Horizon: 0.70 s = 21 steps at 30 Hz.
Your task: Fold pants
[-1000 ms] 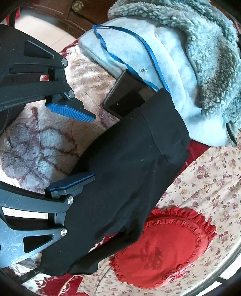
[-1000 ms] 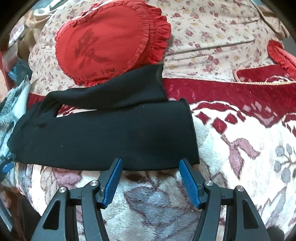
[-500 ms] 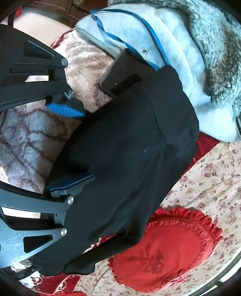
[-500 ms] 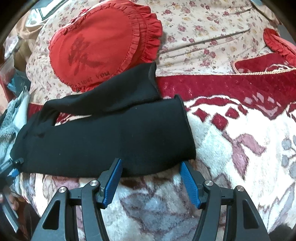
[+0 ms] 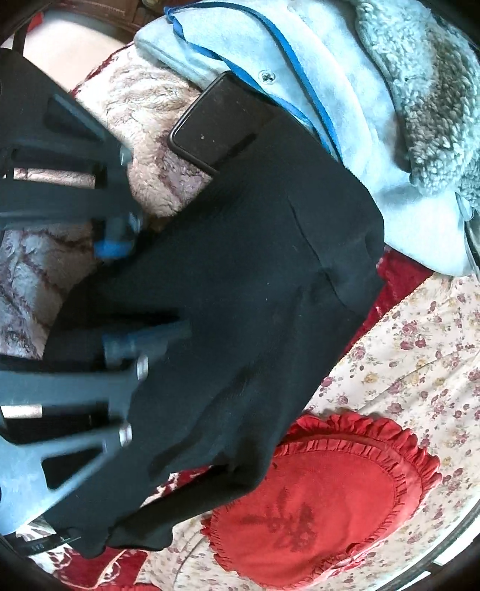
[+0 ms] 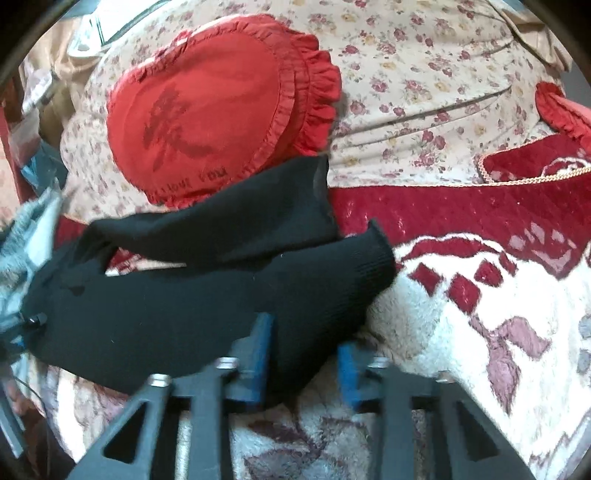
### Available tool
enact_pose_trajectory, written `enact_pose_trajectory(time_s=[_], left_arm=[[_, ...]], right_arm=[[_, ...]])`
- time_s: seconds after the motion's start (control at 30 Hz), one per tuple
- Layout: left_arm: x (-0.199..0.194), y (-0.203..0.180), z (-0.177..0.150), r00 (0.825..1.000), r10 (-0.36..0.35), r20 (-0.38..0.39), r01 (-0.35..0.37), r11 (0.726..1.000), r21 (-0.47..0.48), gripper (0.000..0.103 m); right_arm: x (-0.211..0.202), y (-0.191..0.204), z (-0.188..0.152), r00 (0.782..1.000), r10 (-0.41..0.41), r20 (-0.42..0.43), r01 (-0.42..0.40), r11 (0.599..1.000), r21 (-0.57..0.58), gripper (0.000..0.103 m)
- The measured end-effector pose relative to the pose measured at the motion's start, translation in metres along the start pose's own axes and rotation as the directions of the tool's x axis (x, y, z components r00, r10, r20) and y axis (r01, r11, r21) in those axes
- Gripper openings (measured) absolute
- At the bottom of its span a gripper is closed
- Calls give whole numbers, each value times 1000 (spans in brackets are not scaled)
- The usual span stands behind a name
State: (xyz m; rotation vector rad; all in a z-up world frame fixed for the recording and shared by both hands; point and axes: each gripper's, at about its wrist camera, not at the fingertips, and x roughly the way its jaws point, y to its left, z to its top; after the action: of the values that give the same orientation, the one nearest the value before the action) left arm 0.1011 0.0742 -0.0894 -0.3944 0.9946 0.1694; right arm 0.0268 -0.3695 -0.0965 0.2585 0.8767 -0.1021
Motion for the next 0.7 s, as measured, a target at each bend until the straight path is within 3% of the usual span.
enact_pose_trajectory(time_s=[0.13, 0.43, 0.7], left_arm=[[-11, -10, 1, 1000, 7, 19, -8, 999, 37, 12], [-59, -37, -20, 993, -105, 52, 98, 988, 122, 11], [-63, -40, -69, 987, -151, -54, 158, 973, 166, 11]], right_arm=[[-10, -1, 5, 999, 44, 23, -44, 999, 0, 9], [-63, -19, 15, 995, 11, 102, -9, 1000, -14, 8], [-104, -59, -2, 994, -68, 91, 66, 998, 18, 8]])
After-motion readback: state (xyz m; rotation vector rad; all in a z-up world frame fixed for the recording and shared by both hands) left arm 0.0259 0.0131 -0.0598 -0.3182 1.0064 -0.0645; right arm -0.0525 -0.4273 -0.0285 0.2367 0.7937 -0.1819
